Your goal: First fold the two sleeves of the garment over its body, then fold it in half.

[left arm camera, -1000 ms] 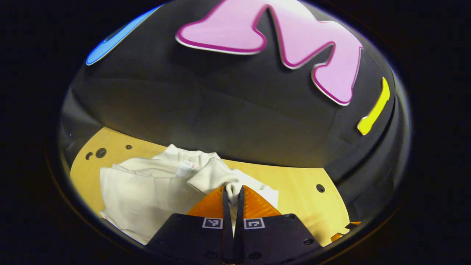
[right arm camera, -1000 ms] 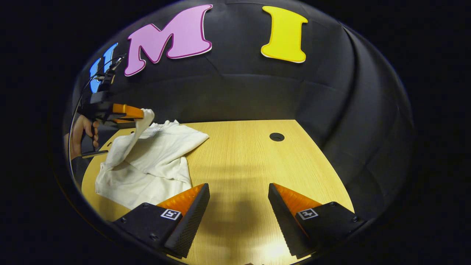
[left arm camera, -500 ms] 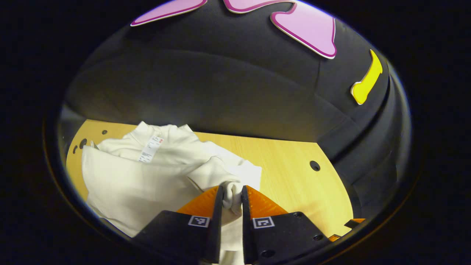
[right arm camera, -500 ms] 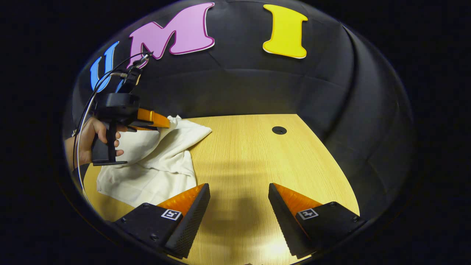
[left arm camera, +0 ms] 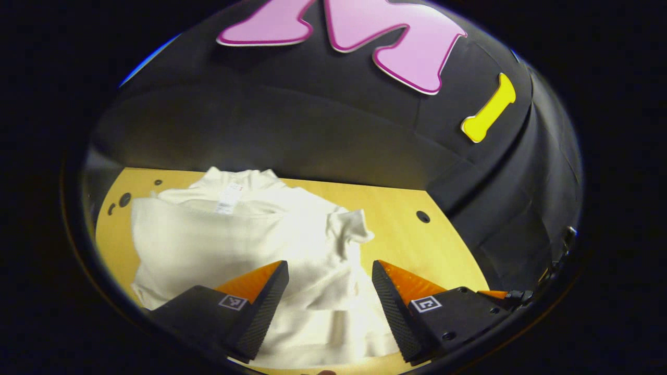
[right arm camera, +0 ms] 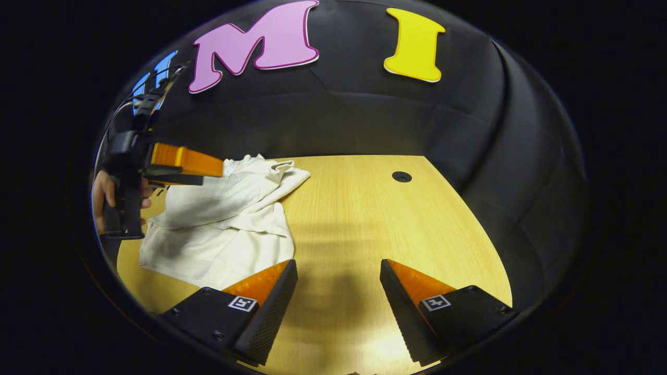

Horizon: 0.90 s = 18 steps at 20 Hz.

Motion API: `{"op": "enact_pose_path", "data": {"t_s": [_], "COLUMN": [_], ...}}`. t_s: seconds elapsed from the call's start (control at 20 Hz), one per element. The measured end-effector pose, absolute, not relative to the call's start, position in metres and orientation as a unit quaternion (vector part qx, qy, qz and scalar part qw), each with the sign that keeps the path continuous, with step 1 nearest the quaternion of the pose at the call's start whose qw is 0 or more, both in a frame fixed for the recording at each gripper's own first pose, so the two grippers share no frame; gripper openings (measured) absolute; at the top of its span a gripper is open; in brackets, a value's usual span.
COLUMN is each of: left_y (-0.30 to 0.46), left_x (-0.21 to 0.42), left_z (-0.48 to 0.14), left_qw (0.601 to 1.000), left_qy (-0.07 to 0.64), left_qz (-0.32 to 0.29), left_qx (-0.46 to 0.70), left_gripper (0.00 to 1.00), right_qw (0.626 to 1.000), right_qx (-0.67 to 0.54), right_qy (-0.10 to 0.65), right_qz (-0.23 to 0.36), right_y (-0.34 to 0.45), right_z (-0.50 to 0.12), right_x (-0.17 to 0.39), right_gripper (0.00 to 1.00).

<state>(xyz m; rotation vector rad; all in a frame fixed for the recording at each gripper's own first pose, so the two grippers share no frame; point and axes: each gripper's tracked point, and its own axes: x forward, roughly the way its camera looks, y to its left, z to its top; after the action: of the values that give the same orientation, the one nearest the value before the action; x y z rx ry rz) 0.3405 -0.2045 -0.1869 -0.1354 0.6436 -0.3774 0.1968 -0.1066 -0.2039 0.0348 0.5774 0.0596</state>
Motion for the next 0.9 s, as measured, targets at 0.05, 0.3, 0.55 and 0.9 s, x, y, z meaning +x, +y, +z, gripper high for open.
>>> {"op": "enact_pose_path", "data": {"t_s": [0.05,0.3,0.55,0.9], "left_y": [-0.180,-0.075,-0.008,0.048], "left_x": [0.330,0.275,0.209,0.189], "left_z": [-0.188,-0.209,-0.253,-0.297], "left_qw": [0.933,0.939,0.928,0.918], "left_qy": [0.312,0.330,0.366,0.392], "left_qz": [-0.169,-0.097,-0.031,0.021], "left_qx": [-0.053,-0.031,-0.053,-0.056], "left_gripper": [0.98,0.98,0.98,0.98], "right_qw": [0.957,0.951,0.943,0.934], "right_qx": [0.020,0.040,0.039,0.028], "right_qy": [0.287,0.303,0.322,0.349], "right_qz": [0.031,0.045,0.071,0.067], "right_y": [-0.101,-0.061,-0.017,0.013], "right_z": [-0.203,-0.205,-0.216,-0.250], "right_x": [0.194,0.183,0.177,0.188], "right_gripper": [0.98,0.98,0.99,0.99]}}
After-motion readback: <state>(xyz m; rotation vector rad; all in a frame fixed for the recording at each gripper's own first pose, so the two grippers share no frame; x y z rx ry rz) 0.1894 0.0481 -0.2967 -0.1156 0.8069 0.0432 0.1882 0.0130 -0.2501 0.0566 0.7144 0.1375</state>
